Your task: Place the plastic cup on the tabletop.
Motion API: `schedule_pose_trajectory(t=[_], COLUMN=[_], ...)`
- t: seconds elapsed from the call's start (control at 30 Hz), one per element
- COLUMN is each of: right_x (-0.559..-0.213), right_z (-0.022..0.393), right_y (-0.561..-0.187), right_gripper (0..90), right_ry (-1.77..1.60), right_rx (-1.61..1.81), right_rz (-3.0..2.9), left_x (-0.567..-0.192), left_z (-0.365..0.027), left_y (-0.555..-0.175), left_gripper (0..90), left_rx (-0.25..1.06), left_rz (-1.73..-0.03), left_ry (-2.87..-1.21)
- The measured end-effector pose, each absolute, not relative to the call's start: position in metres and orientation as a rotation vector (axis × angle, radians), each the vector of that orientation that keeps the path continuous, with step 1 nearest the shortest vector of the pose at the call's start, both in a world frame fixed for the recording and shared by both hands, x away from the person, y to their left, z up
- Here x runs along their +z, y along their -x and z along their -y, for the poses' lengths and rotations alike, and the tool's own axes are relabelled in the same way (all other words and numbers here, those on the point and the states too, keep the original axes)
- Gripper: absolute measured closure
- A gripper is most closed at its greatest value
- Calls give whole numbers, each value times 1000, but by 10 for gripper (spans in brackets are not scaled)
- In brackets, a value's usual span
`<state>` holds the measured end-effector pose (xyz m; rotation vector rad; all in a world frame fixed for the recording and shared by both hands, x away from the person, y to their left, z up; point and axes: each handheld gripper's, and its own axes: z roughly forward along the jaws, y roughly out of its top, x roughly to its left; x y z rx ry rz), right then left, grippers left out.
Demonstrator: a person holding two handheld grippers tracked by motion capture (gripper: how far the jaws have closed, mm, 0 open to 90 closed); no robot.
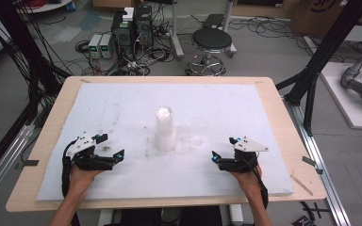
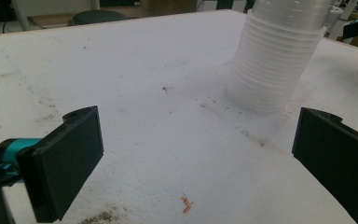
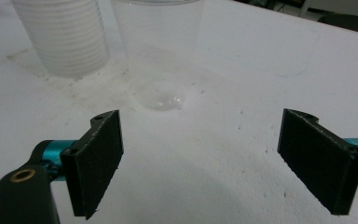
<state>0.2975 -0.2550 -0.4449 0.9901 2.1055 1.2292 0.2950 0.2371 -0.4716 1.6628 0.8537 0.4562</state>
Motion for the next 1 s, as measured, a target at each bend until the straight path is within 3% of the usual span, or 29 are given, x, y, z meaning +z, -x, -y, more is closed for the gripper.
schedule_pose_trajectory(t=[1.0], right_x=[-454], right_z=[265], right_y=[-288], right_gripper=[145], right_ry=[-1014], right_rx=[1295], right_rz=[-2032], left_x=[-472], left_z=[-241], left_y=[-289], left_gripper=[19], left_rx=[462], left_rz=[-837], left_ry=[-1634])
